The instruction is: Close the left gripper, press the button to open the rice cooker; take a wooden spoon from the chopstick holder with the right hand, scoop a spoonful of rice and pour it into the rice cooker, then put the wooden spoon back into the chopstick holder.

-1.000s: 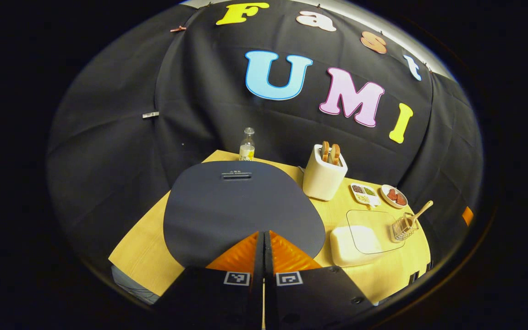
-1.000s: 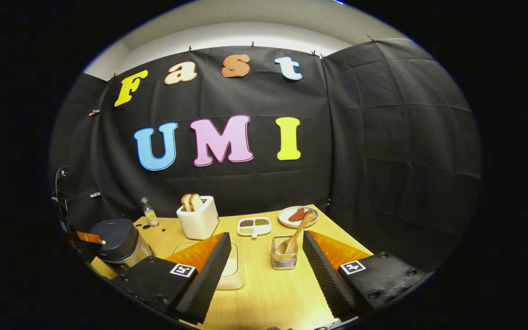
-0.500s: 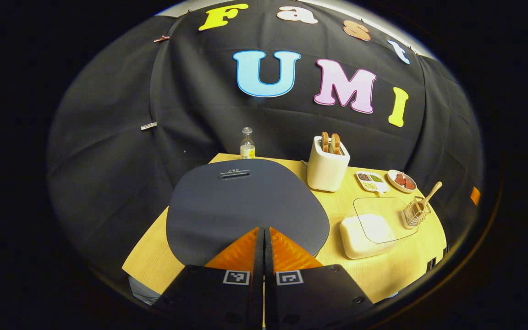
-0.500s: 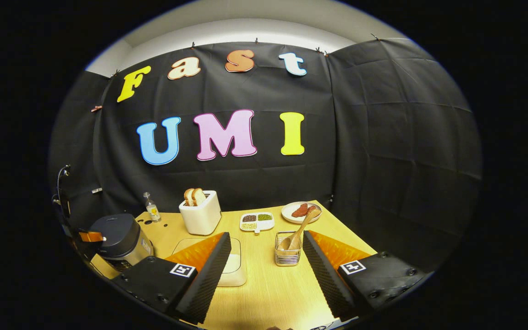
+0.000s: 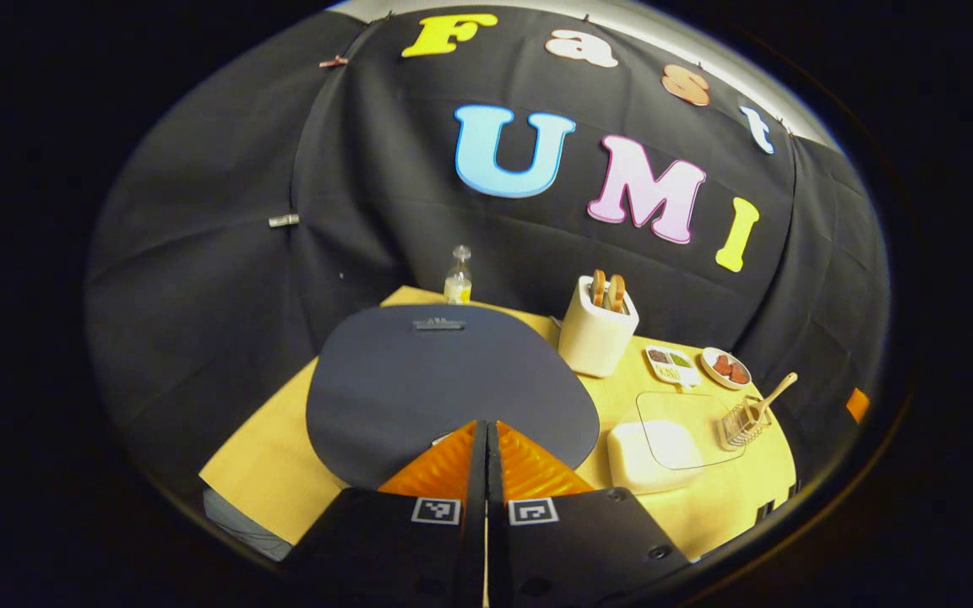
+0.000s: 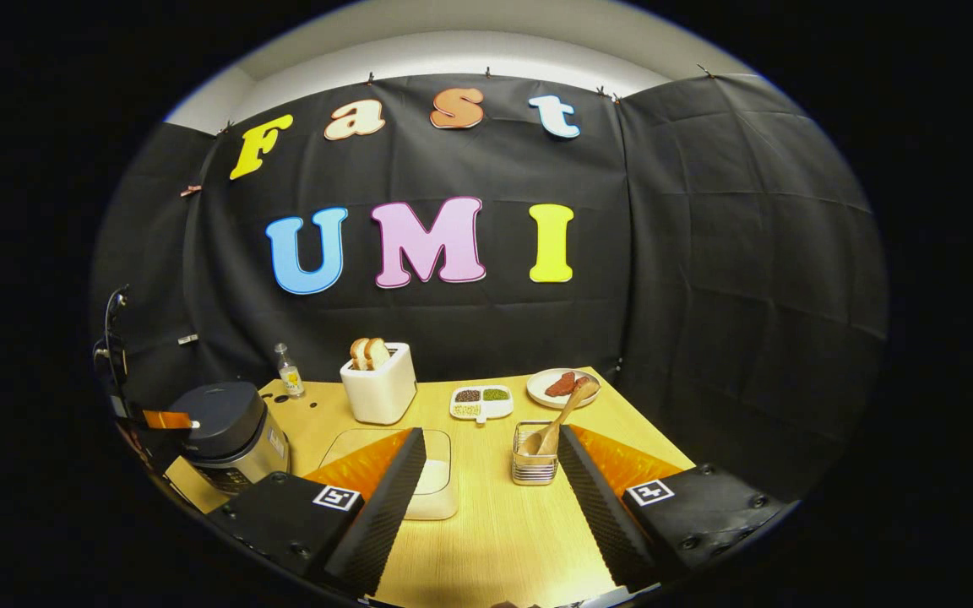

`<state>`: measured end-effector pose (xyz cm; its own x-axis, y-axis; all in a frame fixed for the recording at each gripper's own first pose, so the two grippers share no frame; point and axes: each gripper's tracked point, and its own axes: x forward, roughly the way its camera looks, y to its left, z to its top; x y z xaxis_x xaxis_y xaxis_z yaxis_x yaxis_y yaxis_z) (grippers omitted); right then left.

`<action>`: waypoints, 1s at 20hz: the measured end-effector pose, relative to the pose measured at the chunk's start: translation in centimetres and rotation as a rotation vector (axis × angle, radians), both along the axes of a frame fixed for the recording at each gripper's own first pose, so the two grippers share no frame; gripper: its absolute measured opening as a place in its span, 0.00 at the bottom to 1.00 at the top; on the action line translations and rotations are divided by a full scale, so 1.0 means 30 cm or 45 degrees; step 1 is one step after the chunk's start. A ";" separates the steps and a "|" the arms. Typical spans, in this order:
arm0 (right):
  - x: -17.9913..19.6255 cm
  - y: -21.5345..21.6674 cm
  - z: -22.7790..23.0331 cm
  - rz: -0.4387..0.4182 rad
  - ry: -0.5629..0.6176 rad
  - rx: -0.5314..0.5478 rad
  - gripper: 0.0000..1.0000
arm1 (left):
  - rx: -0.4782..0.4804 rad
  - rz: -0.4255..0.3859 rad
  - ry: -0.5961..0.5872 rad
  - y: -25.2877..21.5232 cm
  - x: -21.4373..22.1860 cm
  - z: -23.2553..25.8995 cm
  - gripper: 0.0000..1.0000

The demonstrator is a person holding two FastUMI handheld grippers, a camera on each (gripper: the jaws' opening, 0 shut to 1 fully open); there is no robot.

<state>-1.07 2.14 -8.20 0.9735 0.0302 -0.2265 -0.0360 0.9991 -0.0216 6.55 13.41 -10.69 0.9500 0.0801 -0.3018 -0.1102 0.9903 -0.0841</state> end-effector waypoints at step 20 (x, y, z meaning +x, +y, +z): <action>0.519 -0.223 -0.124 -0.054 0.160 0.091 0.99 | 0.146 0.163 -0.175 -0.262 -0.154 0.211 0.97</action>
